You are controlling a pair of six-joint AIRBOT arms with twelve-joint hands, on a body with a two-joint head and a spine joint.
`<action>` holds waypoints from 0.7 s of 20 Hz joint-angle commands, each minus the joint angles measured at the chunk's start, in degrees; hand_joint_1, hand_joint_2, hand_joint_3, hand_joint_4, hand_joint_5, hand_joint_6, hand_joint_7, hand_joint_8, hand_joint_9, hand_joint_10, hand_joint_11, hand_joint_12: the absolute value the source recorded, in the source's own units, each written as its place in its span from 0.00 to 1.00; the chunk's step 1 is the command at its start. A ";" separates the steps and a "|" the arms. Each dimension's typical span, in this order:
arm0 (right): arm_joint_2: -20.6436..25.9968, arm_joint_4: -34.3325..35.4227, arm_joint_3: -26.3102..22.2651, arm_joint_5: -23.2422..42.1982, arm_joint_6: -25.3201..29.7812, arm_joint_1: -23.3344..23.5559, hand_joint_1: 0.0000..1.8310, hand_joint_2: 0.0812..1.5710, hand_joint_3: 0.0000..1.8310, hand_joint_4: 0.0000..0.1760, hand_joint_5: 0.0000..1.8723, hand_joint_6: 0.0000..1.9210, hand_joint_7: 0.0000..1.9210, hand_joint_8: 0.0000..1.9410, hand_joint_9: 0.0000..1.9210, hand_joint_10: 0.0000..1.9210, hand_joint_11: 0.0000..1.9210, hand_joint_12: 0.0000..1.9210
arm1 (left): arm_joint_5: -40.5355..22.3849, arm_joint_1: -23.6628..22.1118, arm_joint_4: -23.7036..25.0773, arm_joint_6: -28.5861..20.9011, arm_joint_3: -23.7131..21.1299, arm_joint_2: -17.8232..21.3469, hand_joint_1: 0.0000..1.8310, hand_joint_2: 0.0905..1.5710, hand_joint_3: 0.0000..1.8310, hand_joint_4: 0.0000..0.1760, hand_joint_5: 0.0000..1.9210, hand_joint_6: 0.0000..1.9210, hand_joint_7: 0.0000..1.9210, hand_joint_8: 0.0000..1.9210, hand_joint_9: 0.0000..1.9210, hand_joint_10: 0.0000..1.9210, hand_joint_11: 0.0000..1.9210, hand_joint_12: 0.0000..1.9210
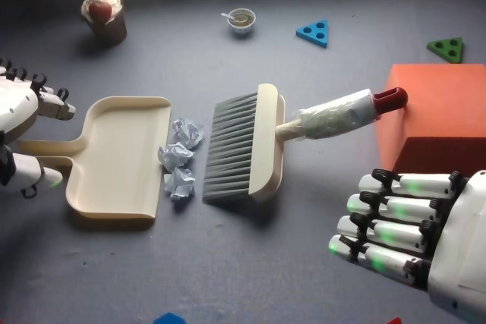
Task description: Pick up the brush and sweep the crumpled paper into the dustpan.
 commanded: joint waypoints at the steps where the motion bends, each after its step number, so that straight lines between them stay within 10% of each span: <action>1: 0.51 -1.35 -0.37 -4.84 -0.06 0.28 0.01 0.66 0.00 0.00 0.09 0.00 0.10 0.00 0.10 0.00 0.10 0.00 | -6.02 0.04 1.73 -0.21 0.31 -0.15 0.40 0.68 0.00 0.51 0.24 0.00 0.16 0.00 0.13 0.00 0.03 0.27; 14: 0.51 -1.35 -0.37 -4.84 -0.06 0.28 0.02 0.67 0.00 0.00 0.09 0.00 0.10 0.00 0.10 0.00 0.11 0.01 | -9.26 3.01 2.93 -2.14 1.91 -2.45 0.43 0.66 0.00 0.56 0.26 0.01 0.17 0.00 0.14 0.00 0.03 0.29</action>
